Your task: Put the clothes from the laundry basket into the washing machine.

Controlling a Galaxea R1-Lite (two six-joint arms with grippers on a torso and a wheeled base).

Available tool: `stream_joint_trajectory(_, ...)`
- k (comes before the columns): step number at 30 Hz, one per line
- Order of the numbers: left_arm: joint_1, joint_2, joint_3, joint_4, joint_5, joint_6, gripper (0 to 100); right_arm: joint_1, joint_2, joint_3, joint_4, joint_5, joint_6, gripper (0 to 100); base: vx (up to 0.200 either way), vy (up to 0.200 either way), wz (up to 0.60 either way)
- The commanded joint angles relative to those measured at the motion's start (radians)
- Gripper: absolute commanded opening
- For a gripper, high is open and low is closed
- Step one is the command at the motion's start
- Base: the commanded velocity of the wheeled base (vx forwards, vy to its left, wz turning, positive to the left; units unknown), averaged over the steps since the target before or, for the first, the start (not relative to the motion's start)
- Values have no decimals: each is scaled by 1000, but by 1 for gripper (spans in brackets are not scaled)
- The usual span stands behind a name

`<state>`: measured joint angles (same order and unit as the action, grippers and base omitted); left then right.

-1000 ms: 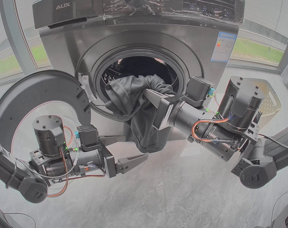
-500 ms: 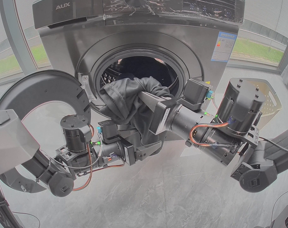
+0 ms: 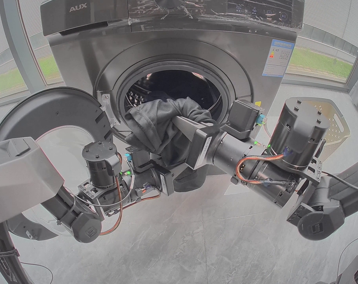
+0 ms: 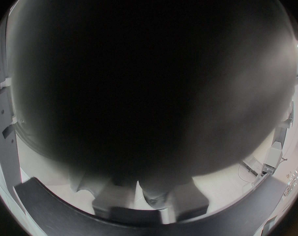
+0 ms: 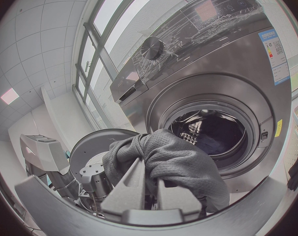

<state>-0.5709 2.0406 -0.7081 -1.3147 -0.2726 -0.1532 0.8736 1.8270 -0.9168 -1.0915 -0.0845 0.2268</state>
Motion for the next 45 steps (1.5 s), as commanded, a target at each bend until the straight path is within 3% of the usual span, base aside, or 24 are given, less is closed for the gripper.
stream_joint_trajectory(1,-11,-13,9,-21,3,0,0,-12,0,3,1,0,-1,0,0,0,0)
stream_joint_trajectory(8,-76,-103,130,-104,52,14,0,-30,8,32,2,2,-1,0,0,0,0)
stream_joint_trajectory(13,-142,-214,277,-176,49,24,0,-28,41,78,-1,2,0,0,0,0,0)
stream_joint_trajectory(20,-130,-301,343,-235,13,18,0,-12,71,90,-53,2,-3,0,0,0,0)
stream_joint_trajectory(21,-126,-304,337,-236,15,21,0,-12,74,90,-56,2,-1,100,0,0,0)
stream_joint_trajectory(25,-109,-303,308,-236,15,20,0,-13,77,90,-54,0,25,100,0,0,0)
stream_joint_trajectory(31,-15,-295,256,-235,13,12,0,-44,26,116,-42,0,29,100,0,0,0)
stream_joint_trajectory(36,29,-260,190,-233,42,11,0,-96,21,128,-39,-41,23,100,0,0,0)
stream_joint_trajectory(40,39,-246,145,-233,84,11,0,-127,28,167,-39,-46,19,100,0,0,0)
stream_joint_trajectory(45,45,-260,113,-233,101,9,0,-133,31,213,-39,-46,14,100,0,0,0)
